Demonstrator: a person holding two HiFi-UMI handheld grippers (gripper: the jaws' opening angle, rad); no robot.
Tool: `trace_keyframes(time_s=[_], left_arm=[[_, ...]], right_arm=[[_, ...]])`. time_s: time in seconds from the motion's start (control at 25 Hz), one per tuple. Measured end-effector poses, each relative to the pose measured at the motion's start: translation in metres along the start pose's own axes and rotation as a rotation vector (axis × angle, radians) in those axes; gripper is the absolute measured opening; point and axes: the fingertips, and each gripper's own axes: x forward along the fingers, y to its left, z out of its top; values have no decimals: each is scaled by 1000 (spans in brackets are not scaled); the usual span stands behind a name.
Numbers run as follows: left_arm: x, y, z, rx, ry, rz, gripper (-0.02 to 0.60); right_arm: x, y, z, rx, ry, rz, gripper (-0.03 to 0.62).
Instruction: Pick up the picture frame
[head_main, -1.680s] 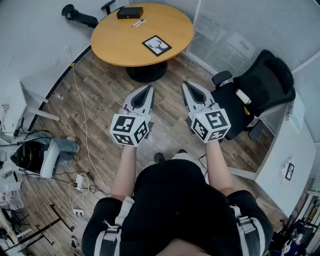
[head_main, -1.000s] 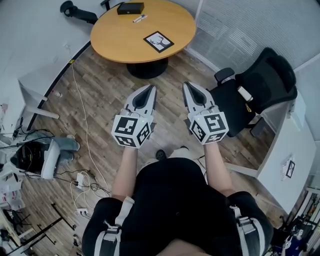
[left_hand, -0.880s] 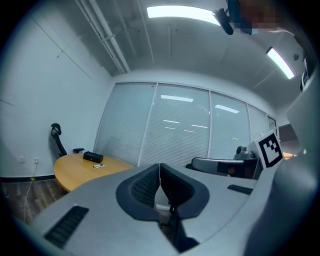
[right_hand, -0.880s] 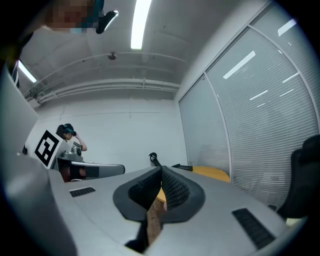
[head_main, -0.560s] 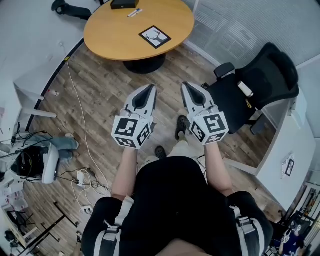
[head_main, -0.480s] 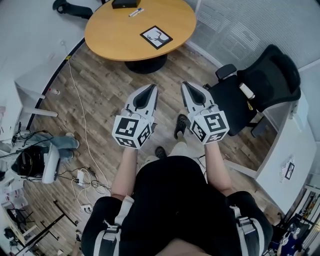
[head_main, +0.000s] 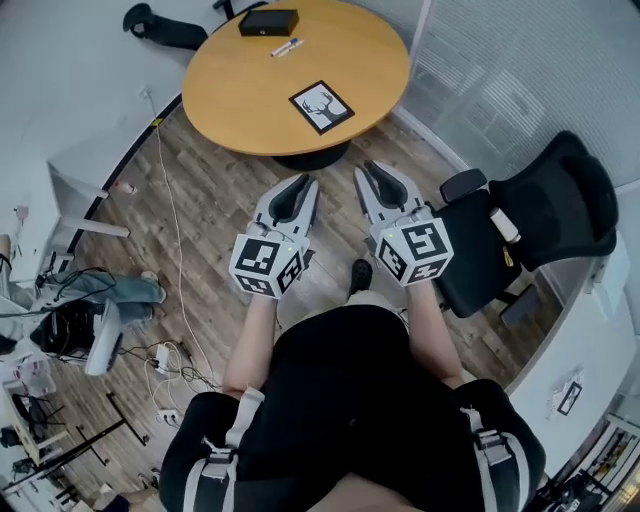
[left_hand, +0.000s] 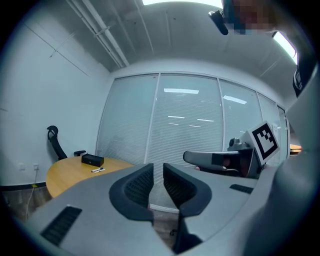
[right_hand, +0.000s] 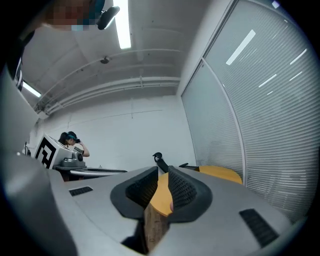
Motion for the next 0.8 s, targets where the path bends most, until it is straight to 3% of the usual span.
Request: trace_keyframes(time_s=[0.08, 0.4, 0.8], left_arm=[[30, 1, 7, 0, -6, 19, 91], [128, 5, -6, -42, 19, 95, 91], [191, 31, -38, -91, 88, 127, 109]], right_arm=[[11, -28, 9, 0, -2, 24, 61], [43, -130, 3, 31, 33, 64, 64], [85, -186, -34, 96, 109, 71, 75]])
